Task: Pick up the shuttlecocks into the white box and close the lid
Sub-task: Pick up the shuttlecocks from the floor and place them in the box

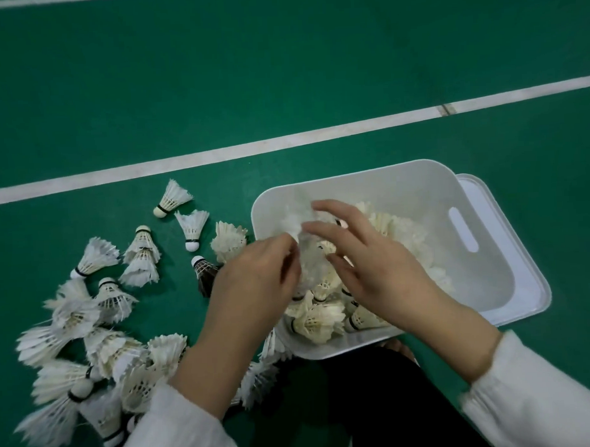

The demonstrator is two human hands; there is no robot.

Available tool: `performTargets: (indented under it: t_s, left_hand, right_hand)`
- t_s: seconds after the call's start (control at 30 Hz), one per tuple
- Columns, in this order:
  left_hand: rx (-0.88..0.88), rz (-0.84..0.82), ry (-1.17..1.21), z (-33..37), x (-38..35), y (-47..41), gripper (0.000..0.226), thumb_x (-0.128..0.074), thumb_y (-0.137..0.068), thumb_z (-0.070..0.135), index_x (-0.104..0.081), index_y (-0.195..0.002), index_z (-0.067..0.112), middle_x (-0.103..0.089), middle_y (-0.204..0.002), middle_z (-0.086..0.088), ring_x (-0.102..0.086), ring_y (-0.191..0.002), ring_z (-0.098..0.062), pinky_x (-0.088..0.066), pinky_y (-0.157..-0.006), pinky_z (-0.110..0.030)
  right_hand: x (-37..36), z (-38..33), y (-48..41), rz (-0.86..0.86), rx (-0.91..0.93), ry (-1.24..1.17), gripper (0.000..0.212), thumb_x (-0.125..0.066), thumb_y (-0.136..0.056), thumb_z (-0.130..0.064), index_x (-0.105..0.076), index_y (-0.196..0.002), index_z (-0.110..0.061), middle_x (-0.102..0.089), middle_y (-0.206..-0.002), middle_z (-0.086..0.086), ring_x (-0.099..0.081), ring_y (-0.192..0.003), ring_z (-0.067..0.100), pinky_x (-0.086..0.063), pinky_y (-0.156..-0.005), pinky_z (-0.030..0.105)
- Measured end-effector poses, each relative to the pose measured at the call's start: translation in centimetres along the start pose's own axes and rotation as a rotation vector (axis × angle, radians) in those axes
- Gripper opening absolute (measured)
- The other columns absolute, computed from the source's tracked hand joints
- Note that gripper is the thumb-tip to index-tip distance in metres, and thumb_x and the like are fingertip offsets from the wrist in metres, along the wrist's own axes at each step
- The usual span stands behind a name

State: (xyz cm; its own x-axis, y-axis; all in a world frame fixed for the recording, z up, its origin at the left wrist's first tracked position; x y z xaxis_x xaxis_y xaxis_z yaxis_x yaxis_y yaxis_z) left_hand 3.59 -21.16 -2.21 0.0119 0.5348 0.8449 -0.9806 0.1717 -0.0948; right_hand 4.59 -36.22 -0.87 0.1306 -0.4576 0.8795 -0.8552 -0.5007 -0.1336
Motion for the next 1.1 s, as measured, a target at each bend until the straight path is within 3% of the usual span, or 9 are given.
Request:
performTargets:
  t_s: [0.13, 0.23, 0.37, 0.5, 0.67, 0.87, 0.97, 1.03, 1.1]
  left_hand:
    - [-0.044, -0.006, -0.005, 0.0, -0.7, 0.4, 0.010, -0.058, -0.083, 0.023, -0.054, -0.077, 0.016, -0.056, -0.063, 0.002, -0.052, -0.059, -0.021, -0.039, -0.047, -0.031]
    - [-0.022, -0.013, 0.009, -0.4, -0.7, 0.3, 0.008, -0.059, -0.085, 0.021, -0.057, -0.080, 0.015, -0.058, -0.064, 0.001, -0.051, -0.058, -0.020, -0.042, -0.048, -0.033]
    - [0.273, -0.030, 0.253, -1.4, 0.0, -0.1, 0.014, -0.051, -0.092, 0.025, -0.061, -0.089, 0.016, -0.062, -0.069, 0.005, -0.057, -0.058, -0.010, -0.051, -0.057, -0.030]
    - [0.432, 0.097, 0.370, -2.1, 2.8, -0.9, 0.029, -0.035, -0.097, 0.035, -0.057, -0.087, 0.019, -0.061, -0.077, 0.001, -0.052, -0.059, -0.009, -0.041, -0.053, -0.025]
    - [0.378, 0.074, 0.315, -2.5, 4.5, -1.6, 0.022, -0.045, -0.091, 0.046, -0.053, -0.089, 0.025, -0.053, -0.086, 0.007, -0.051, -0.077, -0.002, -0.037, -0.062, -0.021]
    - [0.238, 0.138, 0.109, -2.4, 4.0, -1.3, 0.007, -0.063, -0.084, 0.025, -0.061, -0.084, 0.018, -0.051, -0.089, 0.005, -0.050, -0.084, -0.013, -0.037, -0.072, -0.027]
    - [0.210, 0.117, 0.094, -2.3, 3.6, -1.1, 0.010, -0.062, -0.085, 0.024, -0.063, -0.090, 0.015, -0.052, -0.091, 0.005, -0.050, -0.089, -0.016, -0.043, -0.077, -0.032]
    - [0.200, 0.098, 0.086, -2.3, 3.4, -1.2, 0.010, -0.061, -0.085, 0.025, -0.063, -0.091, 0.016, -0.050, -0.092, 0.007, -0.048, -0.089, -0.014, -0.041, -0.077, -0.030]
    - [0.188, 0.079, 0.079, -2.4, 3.2, -1.3, 0.011, -0.060, -0.086, 0.025, -0.062, -0.091, 0.016, -0.048, -0.092, 0.008, -0.046, -0.090, -0.013, -0.040, -0.077, -0.029]
  right_hand:
    - [-0.6, -0.3, -1.6, -0.038, 0.101, 0.191, 0.061, -0.065, -0.074, 0.000, -0.040, -0.123, -0.026, -0.031, -0.141, -0.009, -0.061, -0.084, 0.021, -0.048, -0.044, 0.031]
    - [-0.9, 0.1, -2.3, -0.108, 0.127, 0.219, 0.045, -0.066, -0.078, -0.007, -0.047, -0.116, -0.022, -0.057, -0.118, 0.000, -0.063, -0.090, 0.023, -0.054, -0.053, 0.037]
    - [-0.1, 2.0, -1.9, -0.071, -0.205, -0.061, 0.015, -0.057, -0.089, -0.017, -0.055, -0.104, -0.013, -0.062, -0.098, 0.001, -0.059, -0.084, 0.016, -0.048, -0.074, 0.032]
    - [0.9, 4.0, -1.1, 0.128, -0.455, -0.241, 0.005, -0.059, -0.089, -0.015, -0.055, -0.090, -0.017, -0.062, -0.087, -0.002, -0.062, -0.079, 0.011, -0.050, -0.070, 0.021]
    - [-3.7, 3.3, -2.4, -0.162, -0.402, -0.244, 0.007, -0.056, -0.090, -0.013, -0.061, -0.095, -0.013, -0.066, -0.096, 0.001, -0.062, -0.090, 0.014, -0.053, -0.082, 0.031]
    - [-9.8, 3.6, -4.9, -0.450, -0.304, -0.110, 0.014, -0.053, -0.088, -0.010, -0.059, -0.099, -0.006, -0.064, -0.103, 0.012, -0.060, -0.097, 0.028, -0.047, -0.082, 0.036]
    - [-10.7, 4.9, -4.2, -0.648, -0.286, -0.036, 0.037, -0.052, -0.090, -0.007, -0.051, -0.126, -0.014, -0.045, -0.141, 0.006, -0.053, -0.118, 0.024, -0.044, -0.098, 0.035]
    - [-9.1, 4.5, -3.7, -0.573, -0.303, -0.100, 0.052, -0.052, -0.090, -0.005, -0.040, -0.136, -0.023, -0.017, -0.155, -0.008, -0.053, -0.118, 0.020, -0.046, -0.097, 0.034]
    - [-5.8, 3.4, -3.0, -0.302, -0.331, -0.247, 0.053, -0.052, -0.091, -0.006, -0.037, -0.137, -0.025, -0.017, -0.152, -0.010, -0.058, -0.102, 0.010, -0.051, -0.090, 0.030]
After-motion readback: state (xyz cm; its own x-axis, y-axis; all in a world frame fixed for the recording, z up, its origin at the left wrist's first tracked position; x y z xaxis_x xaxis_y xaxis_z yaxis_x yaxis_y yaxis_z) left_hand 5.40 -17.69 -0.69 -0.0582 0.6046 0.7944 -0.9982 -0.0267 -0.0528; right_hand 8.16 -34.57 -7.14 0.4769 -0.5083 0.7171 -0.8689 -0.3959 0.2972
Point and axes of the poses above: each hand's wrist, its own y-axis away from the middle knuckle, its own x-axis out of the back of the hand, z = x × y, the point moved 3 cm from there along -y, towards the middle knuckle
